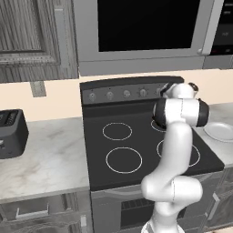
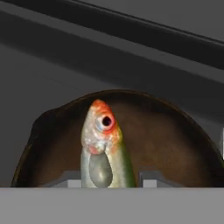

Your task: Place the fish on the plate and place the avocado on the same plate.

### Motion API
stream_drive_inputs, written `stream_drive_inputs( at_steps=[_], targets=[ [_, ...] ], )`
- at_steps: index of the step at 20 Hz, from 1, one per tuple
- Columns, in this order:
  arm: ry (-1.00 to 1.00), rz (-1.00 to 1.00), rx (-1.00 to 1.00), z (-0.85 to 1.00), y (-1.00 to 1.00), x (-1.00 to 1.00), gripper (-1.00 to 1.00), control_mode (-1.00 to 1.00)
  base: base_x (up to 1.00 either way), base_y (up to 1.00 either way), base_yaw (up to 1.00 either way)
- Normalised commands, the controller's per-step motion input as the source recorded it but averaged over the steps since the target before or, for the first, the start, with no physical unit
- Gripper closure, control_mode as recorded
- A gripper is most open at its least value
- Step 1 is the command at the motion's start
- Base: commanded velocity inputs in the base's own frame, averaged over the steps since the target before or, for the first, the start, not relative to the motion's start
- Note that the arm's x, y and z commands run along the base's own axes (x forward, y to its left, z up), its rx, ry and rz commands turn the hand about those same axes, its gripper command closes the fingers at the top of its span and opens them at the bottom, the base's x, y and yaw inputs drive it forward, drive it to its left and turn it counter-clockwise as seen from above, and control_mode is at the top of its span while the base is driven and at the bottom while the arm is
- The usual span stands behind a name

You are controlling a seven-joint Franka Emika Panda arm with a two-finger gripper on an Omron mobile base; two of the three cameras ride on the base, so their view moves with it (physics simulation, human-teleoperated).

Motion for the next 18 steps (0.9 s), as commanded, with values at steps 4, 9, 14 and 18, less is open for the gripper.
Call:
stream_drive_inputs(
  at_steps=[4,9,14,18],
  targets=[
    [-0.12,-0.16,0.07,0.35,-0.08,-0.58,1.00,-1.00,0.00,0.00,0.00],
    [-0.14,-0.26,0.02,0.36,-0.15,-0.72,1.00,-1.00,0.00,0.00,0.00],
    [-0.12,-0.28,0.00,0.34,-0.10,-0.73,1.00,-1.00,0.00,0.00,0.00],
    [-0.02,-0.22,0.00,0.50,-0.14,-0.58,1.00,-1.00,0.00,0.00,0.00]
  ],
)
